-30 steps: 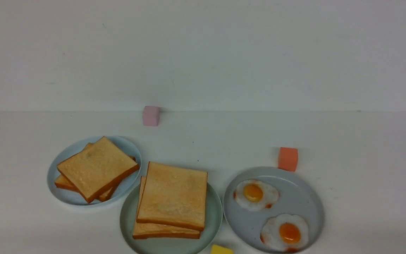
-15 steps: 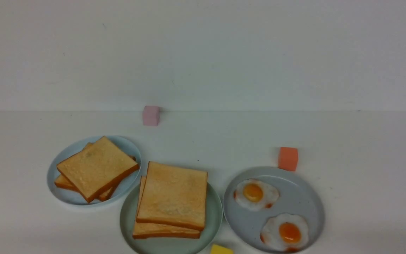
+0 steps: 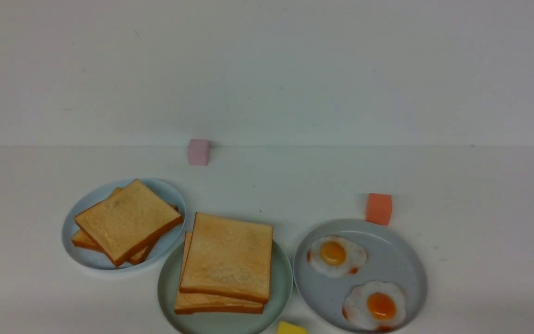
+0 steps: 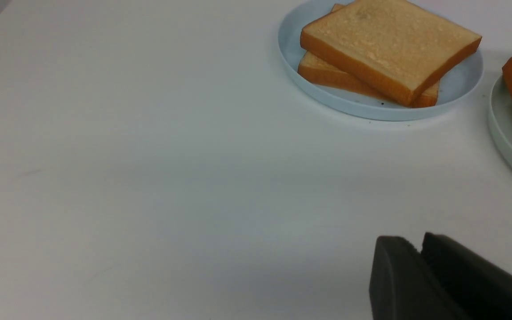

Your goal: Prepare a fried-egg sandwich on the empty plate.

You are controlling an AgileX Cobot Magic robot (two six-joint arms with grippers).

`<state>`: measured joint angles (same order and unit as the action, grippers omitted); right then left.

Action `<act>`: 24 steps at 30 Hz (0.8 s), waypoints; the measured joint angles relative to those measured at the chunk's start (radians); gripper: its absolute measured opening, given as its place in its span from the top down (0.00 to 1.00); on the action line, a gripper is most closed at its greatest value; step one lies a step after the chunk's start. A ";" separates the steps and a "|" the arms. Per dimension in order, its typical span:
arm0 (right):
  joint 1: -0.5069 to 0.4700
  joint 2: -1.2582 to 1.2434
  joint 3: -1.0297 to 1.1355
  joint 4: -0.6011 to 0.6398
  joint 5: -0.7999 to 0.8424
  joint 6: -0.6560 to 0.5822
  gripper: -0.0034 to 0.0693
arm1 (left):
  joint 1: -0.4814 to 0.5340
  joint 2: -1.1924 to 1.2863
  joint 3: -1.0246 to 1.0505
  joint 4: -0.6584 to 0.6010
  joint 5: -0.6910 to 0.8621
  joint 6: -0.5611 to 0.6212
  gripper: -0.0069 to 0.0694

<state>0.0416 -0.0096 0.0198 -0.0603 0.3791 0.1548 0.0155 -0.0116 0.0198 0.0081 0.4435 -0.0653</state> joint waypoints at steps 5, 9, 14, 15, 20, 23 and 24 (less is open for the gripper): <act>0.000 0.000 -0.001 -0.002 0.001 0.000 0.75 | 0.000 0.000 0.000 0.000 0.000 0.000 0.78; 0.000 0.000 -0.001 -0.002 0.003 0.000 0.74 | 0.000 0.000 0.000 0.000 0.000 0.000 0.77; 0.000 0.000 -0.001 -0.002 0.003 0.000 0.73 | 0.000 0.000 0.000 0.000 0.000 0.000 0.76; 0.000 0.000 -0.001 -0.002 0.003 0.000 0.73 | 0.000 0.000 0.000 0.000 0.000 0.000 0.76; 0.000 0.000 -0.001 -0.002 0.003 0.000 0.72 | 0.000 0.000 0.000 0.000 0.000 0.001 0.76; 0.000 0.000 -0.001 -0.002 0.003 0.000 0.71 | 0.000 0.000 0.000 0.000 0.000 0.001 0.76; 0.000 0.000 -0.001 -0.002 0.003 0.000 0.71 | 0.000 0.000 0.000 0.000 0.000 0.001 0.75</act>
<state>0.0416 -0.0096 0.0191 -0.0627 0.3823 0.1548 0.0155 -0.0116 0.0198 0.0081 0.4435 -0.0643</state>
